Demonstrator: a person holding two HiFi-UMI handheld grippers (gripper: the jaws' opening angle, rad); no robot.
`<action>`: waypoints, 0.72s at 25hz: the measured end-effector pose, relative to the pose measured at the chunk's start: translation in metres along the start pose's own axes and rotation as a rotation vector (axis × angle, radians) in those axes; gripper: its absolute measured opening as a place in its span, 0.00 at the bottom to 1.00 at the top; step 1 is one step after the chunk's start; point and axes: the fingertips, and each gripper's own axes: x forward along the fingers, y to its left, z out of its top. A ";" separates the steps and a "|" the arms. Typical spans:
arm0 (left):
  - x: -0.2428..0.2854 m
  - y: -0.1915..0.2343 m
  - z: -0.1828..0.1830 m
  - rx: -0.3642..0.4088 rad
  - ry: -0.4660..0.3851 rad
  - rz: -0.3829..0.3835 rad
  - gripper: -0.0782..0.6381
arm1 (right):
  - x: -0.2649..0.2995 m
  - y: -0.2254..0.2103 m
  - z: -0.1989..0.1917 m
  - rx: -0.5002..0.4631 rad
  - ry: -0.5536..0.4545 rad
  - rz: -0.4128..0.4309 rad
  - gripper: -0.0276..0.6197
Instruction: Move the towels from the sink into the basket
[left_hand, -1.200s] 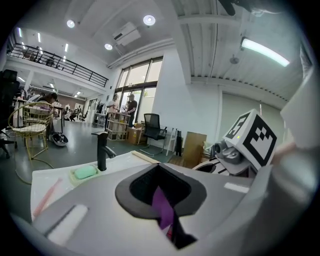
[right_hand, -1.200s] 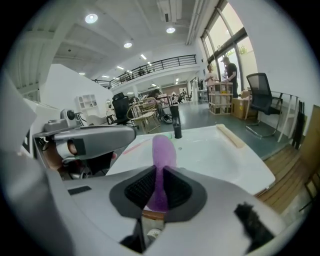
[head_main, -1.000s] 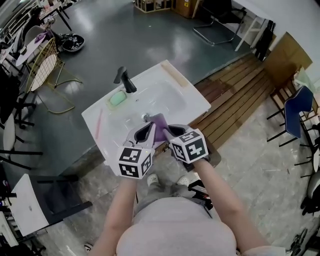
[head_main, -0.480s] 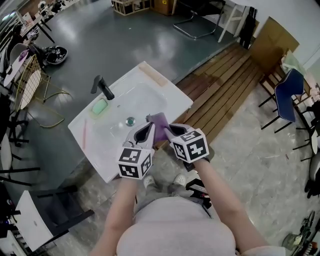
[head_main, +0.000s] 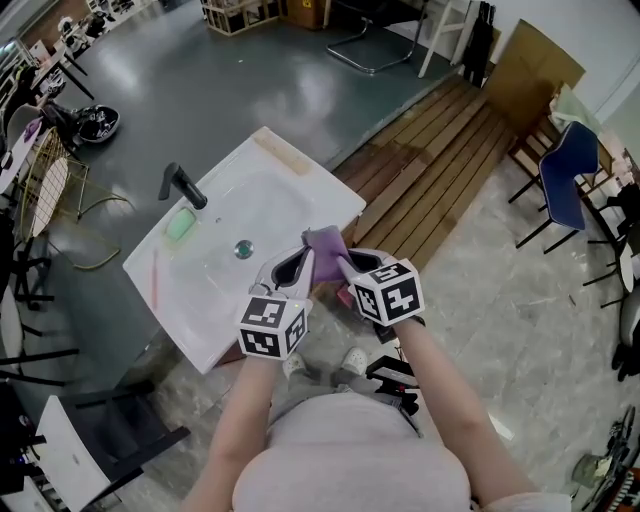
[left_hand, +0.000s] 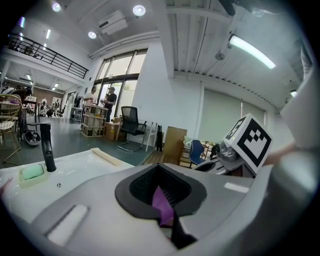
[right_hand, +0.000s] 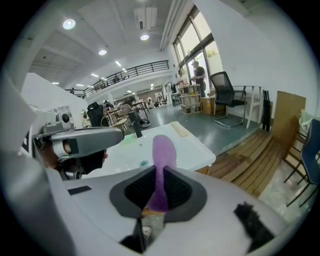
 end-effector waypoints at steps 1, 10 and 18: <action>0.003 -0.003 0.000 0.003 0.002 -0.005 0.12 | -0.002 -0.004 -0.002 0.005 0.000 -0.006 0.13; 0.033 -0.035 -0.002 0.008 0.015 -0.048 0.12 | -0.026 -0.046 -0.019 0.045 0.003 -0.048 0.13; 0.063 -0.067 -0.005 0.001 0.020 -0.071 0.12 | -0.047 -0.081 -0.043 0.079 0.022 -0.073 0.13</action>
